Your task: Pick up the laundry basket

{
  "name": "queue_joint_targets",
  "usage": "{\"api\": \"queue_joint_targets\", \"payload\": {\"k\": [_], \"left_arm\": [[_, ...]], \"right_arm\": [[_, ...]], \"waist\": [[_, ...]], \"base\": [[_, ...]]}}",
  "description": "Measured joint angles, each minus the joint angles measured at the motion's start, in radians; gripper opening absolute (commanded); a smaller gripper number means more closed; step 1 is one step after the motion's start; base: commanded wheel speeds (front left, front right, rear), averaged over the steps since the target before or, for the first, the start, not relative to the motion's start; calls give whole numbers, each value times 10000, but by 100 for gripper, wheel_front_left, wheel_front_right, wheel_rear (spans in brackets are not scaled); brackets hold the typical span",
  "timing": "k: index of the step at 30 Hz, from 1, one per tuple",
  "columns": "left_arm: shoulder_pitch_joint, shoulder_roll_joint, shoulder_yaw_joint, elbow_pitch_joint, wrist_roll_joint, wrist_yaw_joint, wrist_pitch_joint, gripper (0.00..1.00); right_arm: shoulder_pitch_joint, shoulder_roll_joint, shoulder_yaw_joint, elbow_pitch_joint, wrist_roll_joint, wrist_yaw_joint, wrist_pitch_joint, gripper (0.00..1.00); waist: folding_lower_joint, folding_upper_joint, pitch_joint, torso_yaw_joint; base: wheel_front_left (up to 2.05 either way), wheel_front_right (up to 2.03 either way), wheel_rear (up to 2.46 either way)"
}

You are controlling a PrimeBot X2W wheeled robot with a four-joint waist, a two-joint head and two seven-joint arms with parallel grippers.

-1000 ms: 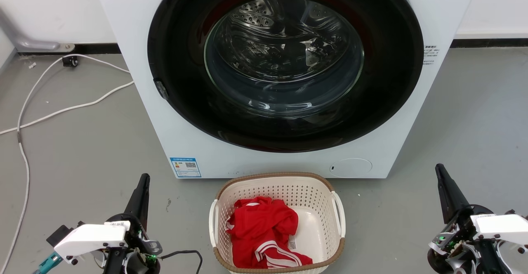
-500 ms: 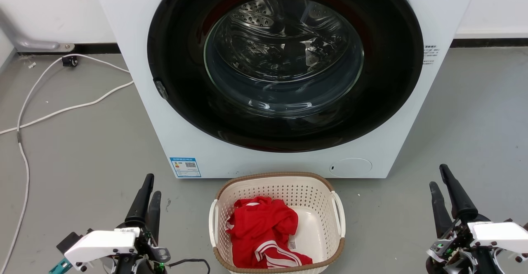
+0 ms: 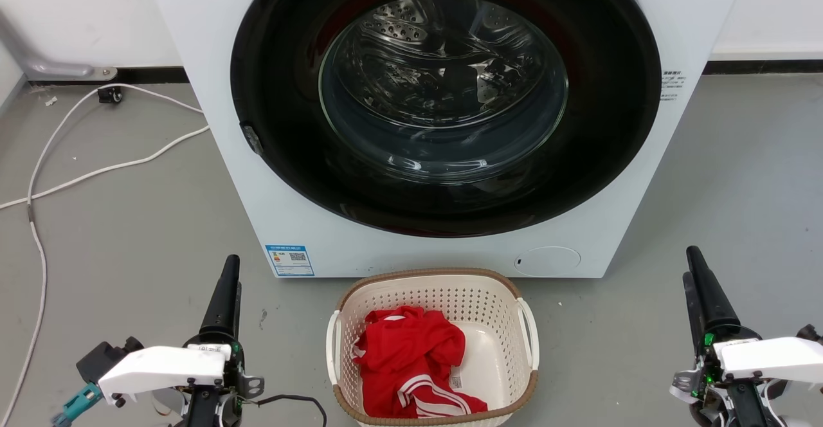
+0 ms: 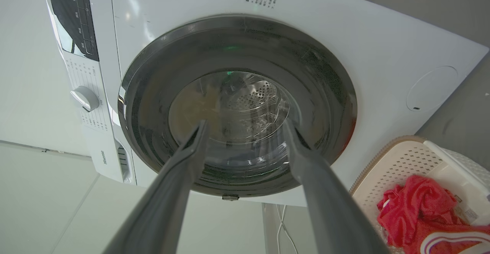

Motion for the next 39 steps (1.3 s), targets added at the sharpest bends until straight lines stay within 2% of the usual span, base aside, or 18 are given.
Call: {"api": "queue_joint_targets", "payload": {"k": [4,17,26,39], "left_arm": [[-20,-4,-15,-144,830,10,-163,100],[-38,-15,-531,-522,3517,541,-617,100],[-128,-21,-897,-552,5342,800,-892,100],[-149,-31,-1110,-552,7417,1118,-1275,100]], "right_arm": [[46,6,44,-251,-1191,2,-165,100],[285,35,186,-616,-4521,2,-616,100],[306,44,314,-644,-6228,2,-907,100],[345,61,443,-750,-8082,4,-1302,100]], "waist": [[0,0,-6,16],[0,0,-10,50],[0,0,-10,71],[0,0,-15,102]], "base": [[0,0,0],[0,0,0],[0,0,0],[0,0,0]]}}
